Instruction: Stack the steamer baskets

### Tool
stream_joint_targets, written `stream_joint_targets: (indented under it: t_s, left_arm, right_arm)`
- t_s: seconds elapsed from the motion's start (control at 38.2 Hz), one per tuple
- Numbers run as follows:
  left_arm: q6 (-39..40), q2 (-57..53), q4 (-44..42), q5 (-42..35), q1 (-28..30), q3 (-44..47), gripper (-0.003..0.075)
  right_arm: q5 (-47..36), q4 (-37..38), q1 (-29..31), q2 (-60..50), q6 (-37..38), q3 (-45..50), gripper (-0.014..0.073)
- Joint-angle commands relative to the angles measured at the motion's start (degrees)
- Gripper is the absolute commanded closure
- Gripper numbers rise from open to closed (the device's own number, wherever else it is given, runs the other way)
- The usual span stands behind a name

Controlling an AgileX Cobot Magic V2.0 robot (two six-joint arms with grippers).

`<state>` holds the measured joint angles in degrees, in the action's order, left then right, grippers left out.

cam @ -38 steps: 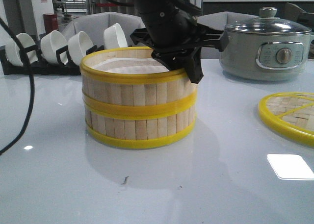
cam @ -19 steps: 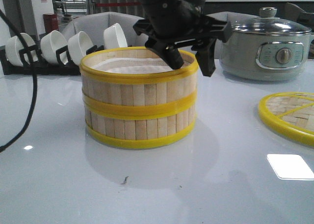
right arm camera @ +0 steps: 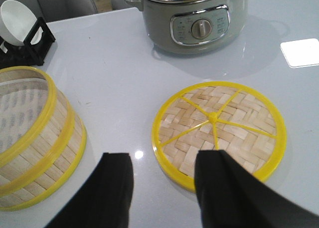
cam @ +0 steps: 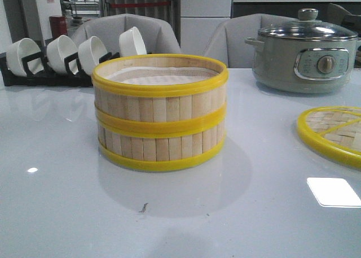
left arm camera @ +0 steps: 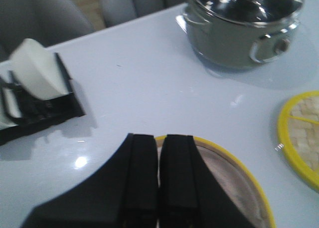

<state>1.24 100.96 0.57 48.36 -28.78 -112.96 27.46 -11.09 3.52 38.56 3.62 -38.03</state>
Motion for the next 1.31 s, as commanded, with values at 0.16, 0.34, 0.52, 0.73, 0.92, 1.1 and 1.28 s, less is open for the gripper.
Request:
stream_joint_targets:
  t_s: [0.16, 0.34, 0.52, 0.73, 0.92, 1.1, 1.28]
  left_arm:
    - [1.83, -14.88, -0.21, -2.74, 13.30, 1.41, 0.0625]
    - [4.65, -27.18, -0.21, -6.38, 20.50, 13.24, 0.0625]
    - [4.65, -41.91, -1.66, -14.20, 21.56, 30.56, 0.0625]
    - [4.65, -56.12, -2.52, -20.13, 21.31, 48.95, 0.0625]
    - [4.65, -66.02, -2.52, -25.17, 21.31, 62.63, 0.0625]
    - [4.65, -72.79, -2.52, -28.01, 21.31, 72.10, 0.0625]
    - [4.65, -76.33, -2.52, -27.98, 21.31, 77.20, 0.0625]
  right_arm:
    - [-4.54, -0.76, -0.10, 0.13, -0.68, -2.03, 0.0181]
    - [-4.60, -0.76, -0.10, 0.13, -0.68, -2.03, 0.0181]
    - [-4.92, -0.77, -0.55, 0.13, -0.68, -2.03, 0.0181]
    - [-4.99, -0.77, -3.45, 0.13, -0.68, -2.03, 0.0181]
    - [-4.97, -0.77, -3.66, 0.13, -0.68, -2.03, 0.0181]
    - [-4.85, -0.77, -3.66, 0.13, -0.68, -2.03, 0.0181]
    - [-4.68, -0.77, -3.66, 0.13, -0.68, -2.03, 0.0181]
